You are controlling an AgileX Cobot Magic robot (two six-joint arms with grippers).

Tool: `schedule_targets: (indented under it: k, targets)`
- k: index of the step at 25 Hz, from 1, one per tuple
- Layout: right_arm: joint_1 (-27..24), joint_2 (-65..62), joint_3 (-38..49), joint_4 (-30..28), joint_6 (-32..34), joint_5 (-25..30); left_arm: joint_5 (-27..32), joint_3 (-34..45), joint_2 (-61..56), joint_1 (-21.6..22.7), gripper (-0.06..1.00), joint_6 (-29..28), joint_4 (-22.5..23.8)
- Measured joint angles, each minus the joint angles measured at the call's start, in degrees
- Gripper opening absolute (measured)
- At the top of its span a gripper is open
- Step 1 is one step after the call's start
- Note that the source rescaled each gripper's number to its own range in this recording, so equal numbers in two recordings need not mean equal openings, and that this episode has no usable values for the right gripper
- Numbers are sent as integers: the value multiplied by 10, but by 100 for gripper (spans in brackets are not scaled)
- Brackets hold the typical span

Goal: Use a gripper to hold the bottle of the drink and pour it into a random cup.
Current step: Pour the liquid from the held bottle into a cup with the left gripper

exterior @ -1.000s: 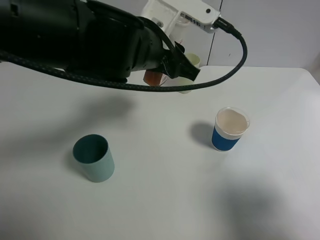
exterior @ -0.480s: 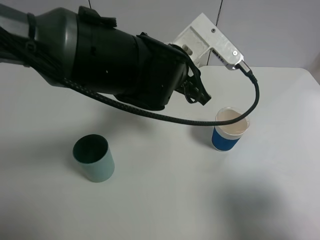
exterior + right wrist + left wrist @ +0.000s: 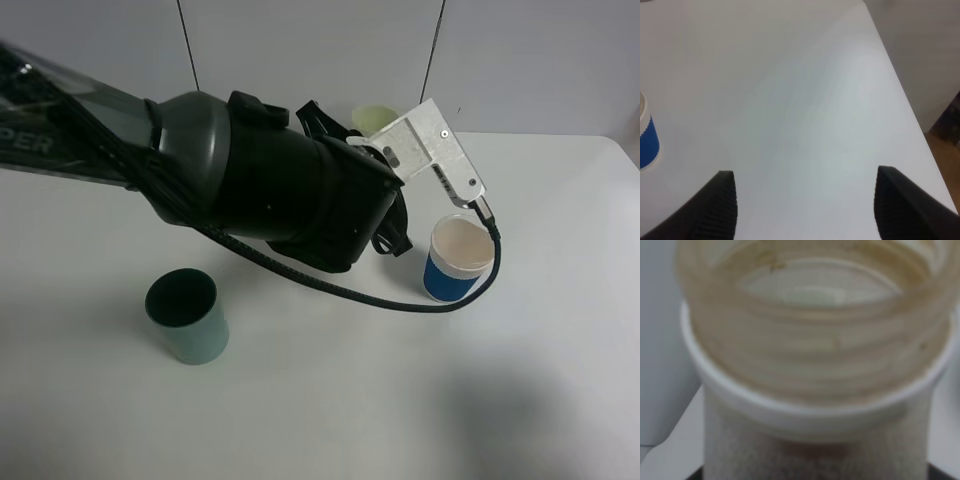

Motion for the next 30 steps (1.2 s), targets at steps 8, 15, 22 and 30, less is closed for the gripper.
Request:
schedule_targets:
  k: [8,15,22,30]
  targets:
    - [0,0,0,0,0,0,-36,-66,46,-22,1,66,-2]
    - [0,0,0,0,0,0,-63,-98,88,-36,1,145,-2]
    - [0,0,0,0,0,0,-78,-111,101,-42,1,165,-4]
    - [0,0,0,0,0,0,-91,-112,101,-47,1,179,-4]
